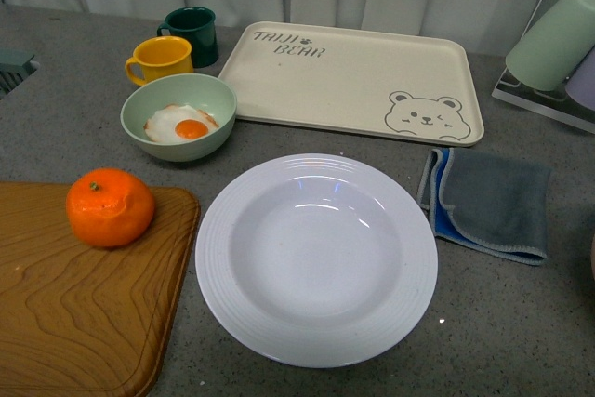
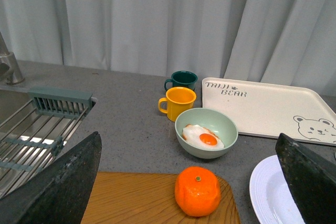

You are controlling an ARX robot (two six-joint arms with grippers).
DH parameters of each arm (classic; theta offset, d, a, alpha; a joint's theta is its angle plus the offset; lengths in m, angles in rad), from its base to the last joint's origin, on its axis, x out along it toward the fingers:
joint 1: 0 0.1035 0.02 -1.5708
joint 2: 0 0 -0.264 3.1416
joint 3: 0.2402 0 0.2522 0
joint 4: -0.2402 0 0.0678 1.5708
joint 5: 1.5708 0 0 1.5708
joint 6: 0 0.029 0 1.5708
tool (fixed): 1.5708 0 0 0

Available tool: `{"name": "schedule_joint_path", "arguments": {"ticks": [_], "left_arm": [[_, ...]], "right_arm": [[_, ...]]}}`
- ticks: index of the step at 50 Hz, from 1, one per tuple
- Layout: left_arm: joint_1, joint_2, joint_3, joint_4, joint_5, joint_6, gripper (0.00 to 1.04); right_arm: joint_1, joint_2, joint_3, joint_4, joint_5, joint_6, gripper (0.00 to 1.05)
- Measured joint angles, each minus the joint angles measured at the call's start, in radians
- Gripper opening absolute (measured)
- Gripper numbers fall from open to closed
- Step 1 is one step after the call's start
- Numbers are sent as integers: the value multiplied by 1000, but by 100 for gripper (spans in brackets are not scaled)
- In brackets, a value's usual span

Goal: Place orange and plate with both arms

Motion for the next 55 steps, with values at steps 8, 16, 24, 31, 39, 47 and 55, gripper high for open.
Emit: {"name": "schedule_joint_path", "arguments": {"ticks": [8,16,24,31,39,47,55], "left_arm": [[0,0,0,0,0,0,98],[0,0,0,0,0,0,98],[0,0,0,0,0,0,98],[0,0,0,0,0,0,98],[0,0,0,0,0,0,98],[0,0,0,0,0,0,98],[0,0,0,0,0,0,98]], "right_arm": [[0,0,0,0,0,0,95],[0,0,0,0,0,0,95],[0,0,0,0,0,0,95],[0,0,0,0,0,0,95],[0,0,0,0,0,0,95],[0,0,0,0,0,0,95],[0,0,0,0,0,0,95]]}}
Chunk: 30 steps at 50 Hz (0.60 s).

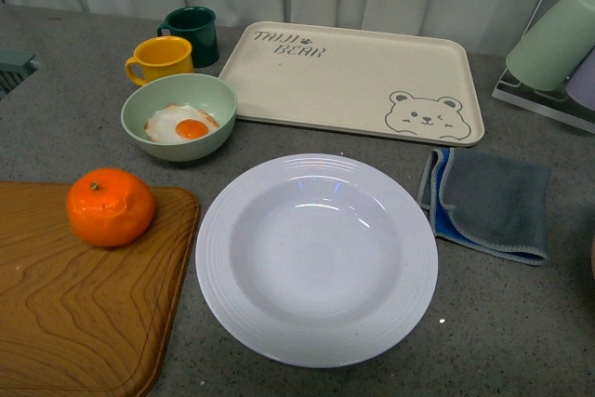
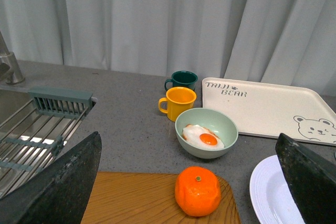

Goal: Place orange and plate with both arms

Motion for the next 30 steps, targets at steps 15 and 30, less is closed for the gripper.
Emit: {"name": "schedule_joint_path", "arguments": {"ticks": [15,30], "left_arm": [[0,0,0,0,0,0,98],[-5,9,4,-16,-21,-11,98]], "right_arm": [[0,0,0,0,0,0,95],[0,0,0,0,0,0,95]]}}
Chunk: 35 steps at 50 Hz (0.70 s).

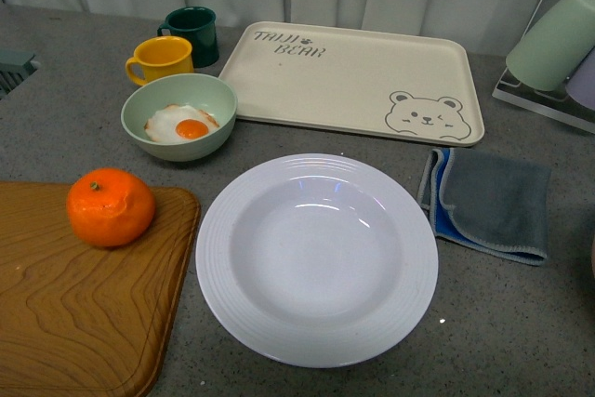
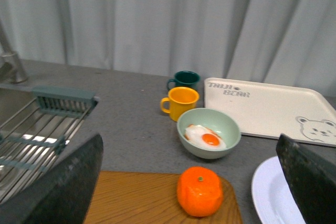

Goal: Place orange and plate with both arms

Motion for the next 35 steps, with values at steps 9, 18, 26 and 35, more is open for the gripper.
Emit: {"name": "schedule_joint_path", "arguments": {"ticks": [9,18,26,35], "left_arm": [[8,221,84,-216,-65,-113,98],[-7,486,166,-88,-32,-145,98],[-62,791,232,25,-28,-156,98],[-80,1099,305,127,-29,-181,98]], "right_arm": [[0,-1,0,0,0,0,95],[0,-1,0,0,0,0,95],[0,-1,0,0,0,0,95],[0,-1,0,0,0,0,95]]}}
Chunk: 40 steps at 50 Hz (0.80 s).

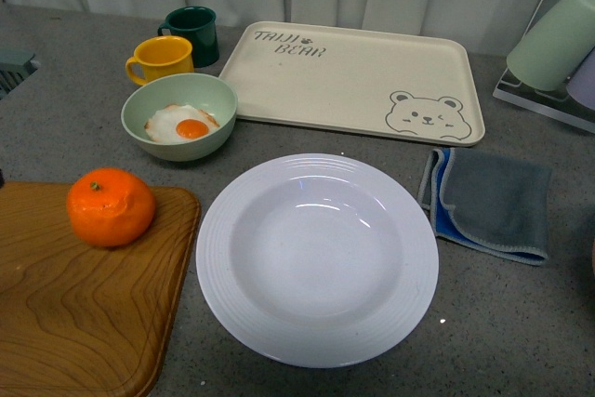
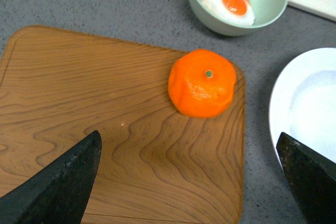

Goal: Place orange and plate with both arms

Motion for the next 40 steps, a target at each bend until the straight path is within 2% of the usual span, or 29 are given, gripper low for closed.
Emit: {"name": "schedule_joint_path", "arguments": {"ticks": [12,40], "left_arm": [[8,354,149,19,2,2,98],[-23,624,374,16,47,48,98]], "right_arm": [[0,0,0,0,0,0,95],[0,0,0,0,0,0,95]]}}
